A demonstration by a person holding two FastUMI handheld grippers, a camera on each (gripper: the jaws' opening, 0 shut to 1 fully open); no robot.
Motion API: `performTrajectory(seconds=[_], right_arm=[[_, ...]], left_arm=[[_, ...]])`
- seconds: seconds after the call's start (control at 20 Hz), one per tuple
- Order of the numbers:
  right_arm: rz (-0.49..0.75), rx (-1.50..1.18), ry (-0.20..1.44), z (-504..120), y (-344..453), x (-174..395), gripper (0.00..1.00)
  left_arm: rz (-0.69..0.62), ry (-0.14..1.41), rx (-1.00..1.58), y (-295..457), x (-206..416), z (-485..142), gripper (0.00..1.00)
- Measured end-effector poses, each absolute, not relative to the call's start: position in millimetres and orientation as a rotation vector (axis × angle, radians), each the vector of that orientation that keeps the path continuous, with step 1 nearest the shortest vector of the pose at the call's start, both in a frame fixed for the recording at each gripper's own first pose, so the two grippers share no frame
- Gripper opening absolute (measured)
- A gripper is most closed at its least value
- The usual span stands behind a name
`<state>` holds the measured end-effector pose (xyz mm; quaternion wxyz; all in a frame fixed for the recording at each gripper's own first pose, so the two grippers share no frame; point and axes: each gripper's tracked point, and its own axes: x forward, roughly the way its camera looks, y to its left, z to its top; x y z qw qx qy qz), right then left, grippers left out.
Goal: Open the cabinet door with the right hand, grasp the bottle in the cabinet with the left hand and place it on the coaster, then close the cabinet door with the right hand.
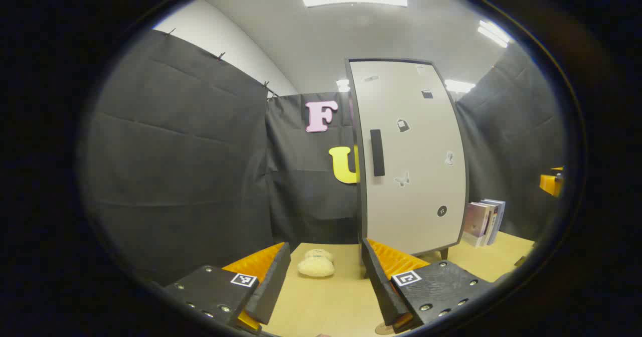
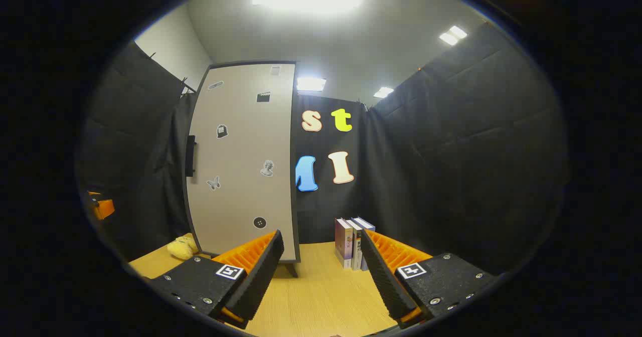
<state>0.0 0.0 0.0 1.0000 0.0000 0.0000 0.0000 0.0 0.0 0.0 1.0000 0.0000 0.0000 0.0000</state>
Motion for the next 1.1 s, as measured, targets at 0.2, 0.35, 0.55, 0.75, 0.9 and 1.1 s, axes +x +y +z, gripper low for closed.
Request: performTrajectory(seconds=[0.2, 0.35, 0.55, 0.75, 0.9, 1.1], right_arm=[[0.002, 0.006, -0.003, 2.8, 3.1, 1.6, 0.95], [0.003, -0.009, 0.003, -1.0, 2.7, 1.9, 0.95], [0.008, -0.004, 0.009, -3.1, 3.7, 1.3, 0.95], [0.011, -0.007, 0.017, -5.2, 4.6, 2.8, 0.95], [0.023, -0.001, 0.017, -4.2, 8.1, 4.8, 0.95], [0.035, 0.002, 0.023, -5.4, 13.2, 8.5, 0.95]], left_arm=[[0.0, 0.002, 0.003, -2.3, 1.7, -0.2, 0.87], [0.0, 0.003, 0.003, -2.6, 1.7, 0.1, 0.87], [-0.003, 0.008, -0.001, -5.2, -0.8, -1.7, 0.82], [-0.007, 0.001, 0.007, -7.4, -2.4, 1.2, 0.82], [-0.005, -0.004, 0.013, -6.7, -2.4, 2.8, 0.82], [0.001, -0.004, 0.008, -5.6, -3.5, 2.8, 0.82]])
